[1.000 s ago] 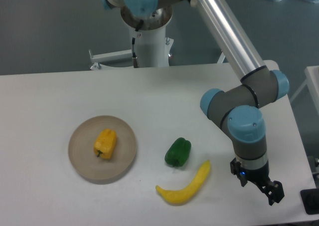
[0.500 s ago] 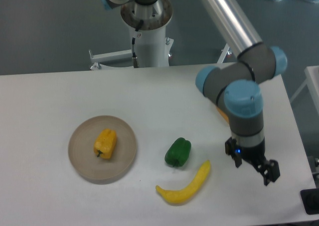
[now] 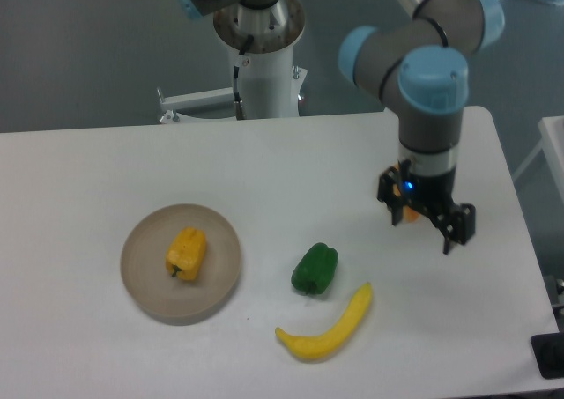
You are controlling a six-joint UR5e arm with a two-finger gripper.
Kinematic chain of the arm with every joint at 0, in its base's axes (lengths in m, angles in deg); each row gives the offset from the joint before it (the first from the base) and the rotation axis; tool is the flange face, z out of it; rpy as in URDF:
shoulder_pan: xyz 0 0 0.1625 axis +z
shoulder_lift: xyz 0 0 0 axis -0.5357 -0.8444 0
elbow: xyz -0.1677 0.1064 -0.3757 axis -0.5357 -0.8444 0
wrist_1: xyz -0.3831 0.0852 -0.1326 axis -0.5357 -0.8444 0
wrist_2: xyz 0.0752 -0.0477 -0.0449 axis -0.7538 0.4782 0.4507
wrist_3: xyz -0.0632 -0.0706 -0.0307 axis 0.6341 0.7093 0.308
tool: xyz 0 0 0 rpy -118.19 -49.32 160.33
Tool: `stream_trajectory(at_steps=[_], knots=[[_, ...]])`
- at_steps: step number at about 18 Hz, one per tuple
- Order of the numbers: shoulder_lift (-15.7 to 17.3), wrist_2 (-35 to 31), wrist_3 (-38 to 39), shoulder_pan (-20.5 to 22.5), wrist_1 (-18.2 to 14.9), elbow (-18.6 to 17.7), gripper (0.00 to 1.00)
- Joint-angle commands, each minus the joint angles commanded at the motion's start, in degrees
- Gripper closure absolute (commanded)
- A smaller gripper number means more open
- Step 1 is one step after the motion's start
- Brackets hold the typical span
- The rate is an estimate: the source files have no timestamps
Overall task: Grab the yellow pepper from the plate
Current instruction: 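Move the open gripper over the yellow pepper on the plate, then lower the gripper onto the yellow pepper and close on it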
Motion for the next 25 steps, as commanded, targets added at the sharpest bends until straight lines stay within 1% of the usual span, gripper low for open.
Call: stream_trajectory(at_steps=[1, 2, 4, 5, 7, 10, 12, 16, 18, 21, 22, 25], knots=[[1.7, 0.9, 2.4, -0.4, 0.0, -1.6, 0.00], [2.5, 1.8, 5.4, -1.8, 0.1, -2.9, 0.00], [3.5, 2.5, 10.4, -3.9, 0.4, -5.6, 0.00], [3.9, 2.5, 12.7, -4.7, 0.4, -6.3, 0.00], [3.7, 2.6, 18.5, -8.2, 0.7, -7.1, 0.00], [3.1, 2.6, 26.7, -13.3, 4.3, -7.4, 0.00], [1.9, 2.5, 30.2, -15.8, 5.4, -7.4, 0.00], [1.1, 2.3, 34.7, -18.5, 6.0, -9.2, 0.00], [-0.2, 2.2, 35.4, -20.1, 6.2, -10.0, 0.00], [-1.8, 2.0, 37.7, -22.5, 11.2, -11.4, 0.00], [-1.9, 1.9, 37.8, -23.0, 12.6, -12.0, 0.00], [-3.7, 1.7, 37.9, -24.0, 13.2, -12.3, 0.00]])
